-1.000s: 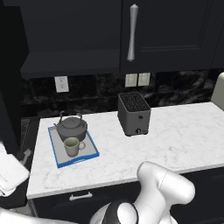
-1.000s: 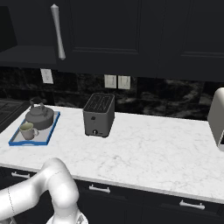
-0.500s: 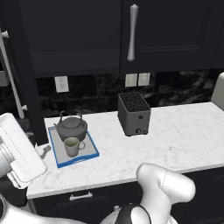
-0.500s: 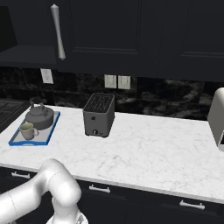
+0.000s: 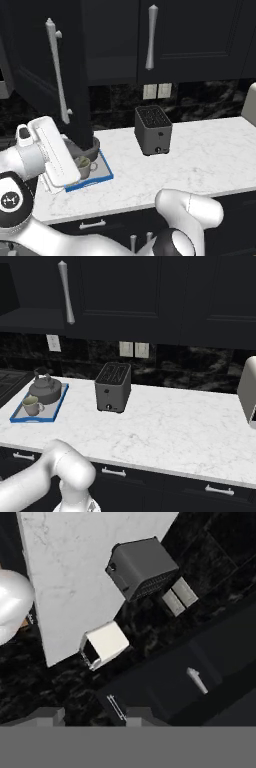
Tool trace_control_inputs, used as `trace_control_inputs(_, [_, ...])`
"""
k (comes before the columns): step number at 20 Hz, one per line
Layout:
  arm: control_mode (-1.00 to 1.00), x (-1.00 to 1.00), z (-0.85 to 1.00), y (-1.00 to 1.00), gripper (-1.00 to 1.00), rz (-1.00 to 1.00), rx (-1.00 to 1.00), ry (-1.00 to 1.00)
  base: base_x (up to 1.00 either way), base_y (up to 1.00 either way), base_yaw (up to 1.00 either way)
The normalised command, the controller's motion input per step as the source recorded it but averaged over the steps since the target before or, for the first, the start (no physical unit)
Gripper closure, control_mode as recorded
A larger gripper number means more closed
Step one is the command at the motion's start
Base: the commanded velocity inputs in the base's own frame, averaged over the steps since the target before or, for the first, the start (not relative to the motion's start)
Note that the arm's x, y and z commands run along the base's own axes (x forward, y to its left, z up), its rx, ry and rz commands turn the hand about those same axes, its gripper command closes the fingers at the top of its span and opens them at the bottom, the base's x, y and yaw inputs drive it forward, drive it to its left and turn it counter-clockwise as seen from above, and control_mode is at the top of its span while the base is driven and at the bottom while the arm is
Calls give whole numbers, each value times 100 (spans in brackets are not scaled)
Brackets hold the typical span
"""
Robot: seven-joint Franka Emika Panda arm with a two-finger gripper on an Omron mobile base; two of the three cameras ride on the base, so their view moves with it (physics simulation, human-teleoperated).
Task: Pick the kettle from the counter and place it on the tray. Then pick the mug from the cabinet and place it on the tray. Then close the cabinet doors.
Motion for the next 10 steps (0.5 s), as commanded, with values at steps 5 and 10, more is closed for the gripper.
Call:
trace_control_inputs(5, [-100, 89, 65, -55, -100, 0, 0, 30, 0, 0, 0])
trace_control_inputs(10, [-100, 99, 64, -48, -100, 0, 0, 33, 0, 0, 0])
